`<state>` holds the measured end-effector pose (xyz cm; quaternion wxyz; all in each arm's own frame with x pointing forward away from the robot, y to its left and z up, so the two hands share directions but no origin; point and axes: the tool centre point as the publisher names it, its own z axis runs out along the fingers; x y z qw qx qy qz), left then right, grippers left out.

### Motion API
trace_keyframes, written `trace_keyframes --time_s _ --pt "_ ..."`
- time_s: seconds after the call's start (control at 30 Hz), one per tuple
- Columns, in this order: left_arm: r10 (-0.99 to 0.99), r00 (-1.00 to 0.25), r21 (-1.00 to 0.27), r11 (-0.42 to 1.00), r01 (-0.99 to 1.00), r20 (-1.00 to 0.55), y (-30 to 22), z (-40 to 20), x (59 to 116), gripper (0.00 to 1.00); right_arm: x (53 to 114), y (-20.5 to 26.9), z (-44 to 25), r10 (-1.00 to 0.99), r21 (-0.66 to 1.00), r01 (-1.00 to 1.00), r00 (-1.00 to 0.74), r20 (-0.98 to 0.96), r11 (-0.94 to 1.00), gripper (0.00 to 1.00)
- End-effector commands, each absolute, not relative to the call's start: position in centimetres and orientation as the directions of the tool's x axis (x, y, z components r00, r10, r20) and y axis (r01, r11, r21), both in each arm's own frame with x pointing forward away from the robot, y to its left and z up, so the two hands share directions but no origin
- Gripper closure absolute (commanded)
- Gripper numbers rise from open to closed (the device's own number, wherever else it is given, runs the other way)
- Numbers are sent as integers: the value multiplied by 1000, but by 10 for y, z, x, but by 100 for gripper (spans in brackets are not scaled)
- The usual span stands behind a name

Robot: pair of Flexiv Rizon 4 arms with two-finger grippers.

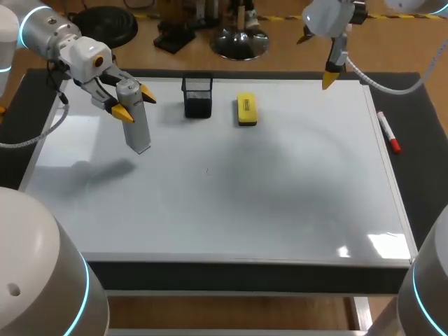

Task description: Pick up the inspection probe, press it on each red-marked spot on the whiteboard one by one, put down the probe, pick up the eraser, and wipe off all the red marks.

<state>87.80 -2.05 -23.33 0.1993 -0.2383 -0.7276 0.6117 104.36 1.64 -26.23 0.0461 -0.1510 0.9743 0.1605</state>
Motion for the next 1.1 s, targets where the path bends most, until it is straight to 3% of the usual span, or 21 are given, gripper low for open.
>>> trace_keyframes --time_s 0.03,0.33,1.1 --pt "590 -807 -985 140 104 -1 -21 -232 877 100 1045 16 -261 -282 296 -310 -950 -134 903 0" --pt "560 -828 -980 162 112 -2 -34 -230 878 100 1045 16 -261 -282 296 -310 -950 -134 903 0" --pt "215 -976 -964 256 71 -15 -44 -199 919 100 1045 16 -261 -282 296 -310 -950 -134 903 0"
